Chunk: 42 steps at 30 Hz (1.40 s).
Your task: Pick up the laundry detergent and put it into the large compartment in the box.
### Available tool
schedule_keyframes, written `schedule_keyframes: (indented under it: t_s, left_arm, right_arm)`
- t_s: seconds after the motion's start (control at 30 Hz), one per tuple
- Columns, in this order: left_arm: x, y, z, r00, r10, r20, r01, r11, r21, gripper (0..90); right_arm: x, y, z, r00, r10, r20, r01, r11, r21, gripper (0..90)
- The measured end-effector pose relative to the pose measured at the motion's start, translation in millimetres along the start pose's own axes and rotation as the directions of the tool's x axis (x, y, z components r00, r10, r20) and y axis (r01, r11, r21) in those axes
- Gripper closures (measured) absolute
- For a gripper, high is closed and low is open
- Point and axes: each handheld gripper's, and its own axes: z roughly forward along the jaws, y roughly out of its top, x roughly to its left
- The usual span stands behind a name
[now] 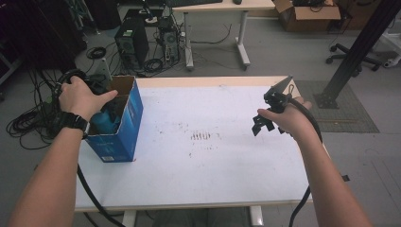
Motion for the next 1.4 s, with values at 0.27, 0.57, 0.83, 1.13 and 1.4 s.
schedule_keyframes:
  t_s: [0.27,0.57,0.83,1.13,1.4]
  left_arm:
    - [-1.8,0.7,12.7,0.9999,0.01,0.009,-0.01,0.9998,0.014,37.5]
    - [-1.4,0.2,20.7,0.9999,0.011,0.005,-0.011,0.9998,0.015,37.5]
    - [-3.5,0.2,21.5,0.9998,0.021,-0.003,-0.021,0.9997,0.016,37.4]
    - [-3.6,0.1,21.8,0.9996,0.026,-0.006,-0.026,0.9996,0.01,37.1]
    - [-5.3,-0.4,18.9,0.9995,0.03,-0.008,-0.03,0.9995,-0.005,36.3]
  right_arm:
    - [-0.5,-1.1,1.8,1.0,0.0,-0.003,0.0,1.0,-0.001,4.0]
    - [-1.3,-2.0,3.9,1.0,0.003,-0.001,-0.003,1.0,0.005,4.0]
    - [-0.3,-2.6,4.3,1.0,-0.001,-0.005,0.001,1.0,0.002,4.1]
    - [-2.3,-4.5,2.2,1.0,0.004,-0.003,-0.004,1.0,-0.002,4.1]
    - [-3.8,-5.8,2.6,1.0,0.001,-0.007,-0.001,1.0,-0.002,4.1]
